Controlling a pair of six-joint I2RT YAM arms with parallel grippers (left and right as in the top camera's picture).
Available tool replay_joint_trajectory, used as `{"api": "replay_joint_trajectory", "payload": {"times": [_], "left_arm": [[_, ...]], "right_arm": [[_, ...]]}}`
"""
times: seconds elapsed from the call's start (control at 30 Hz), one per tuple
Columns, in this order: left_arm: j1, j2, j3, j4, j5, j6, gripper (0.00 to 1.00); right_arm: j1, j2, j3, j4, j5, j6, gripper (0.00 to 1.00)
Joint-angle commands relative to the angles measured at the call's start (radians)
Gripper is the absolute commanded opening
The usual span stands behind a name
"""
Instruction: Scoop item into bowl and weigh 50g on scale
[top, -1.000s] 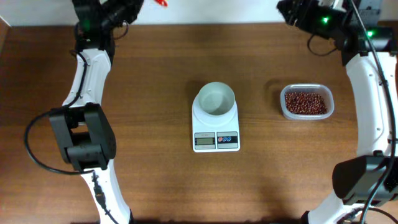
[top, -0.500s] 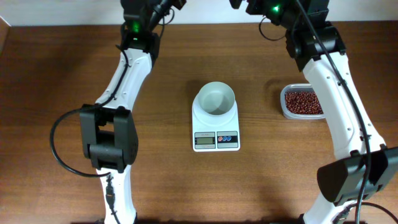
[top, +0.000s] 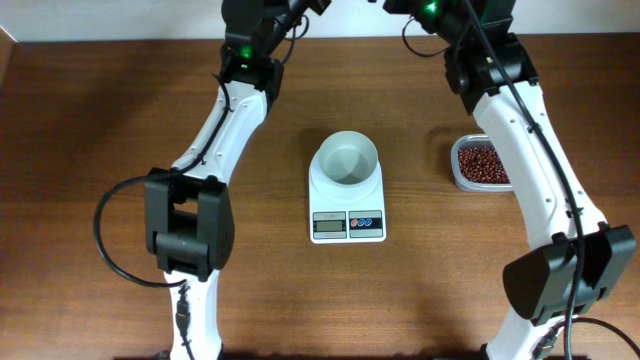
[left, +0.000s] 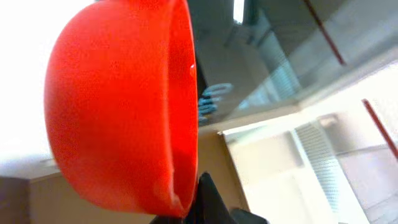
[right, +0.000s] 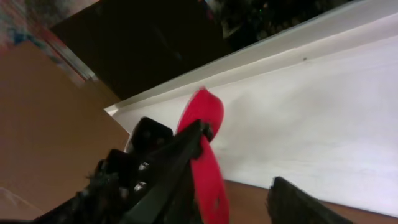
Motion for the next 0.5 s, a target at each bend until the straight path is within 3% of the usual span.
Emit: {"api": "replay_joint_trajectory", "payload": {"times": [0.0,0.07,0.2,0.27,0.4,0.43,0.47], "left_arm": [[-0.008,0.009,0.003,0.058,-0.003,-0.017,0.0],[-0.013,0.009,0.003,0.06,0.017,-0.017,0.0],[-0.014,0.009,0.003,0.065,0.023,-0.017,0.0],[-0.014,0.009,0.003,0.065,0.023,-0.017,0.0],[-0.014,0.009,0.003,0.065,0.023,-0.017,0.0],[-0.014,0.009,0.003,0.065,0.023,-0.017,0.0],[-0.014,0.009,0.003,0.065,0.023,-0.017,0.0]], "right_arm": [[0.007,0.009,0.014,0.004,0.014,0.052,0.64],[0.007,0.009,0.014,0.005,0.014,0.078,0.61],[0.007,0.009,0.014,0.012,0.015,0.078,0.4],[0.007,0.009,0.014,0.019,0.015,0.078,0.36],[0.007,0.009,0.014,0.019,0.016,0.078,0.17],[0.007,0.009,0.014,0.019,0.015,0.078,0.06],[0.007,0.009,0.014,0.019,0.014,0.078,0.04]]}}
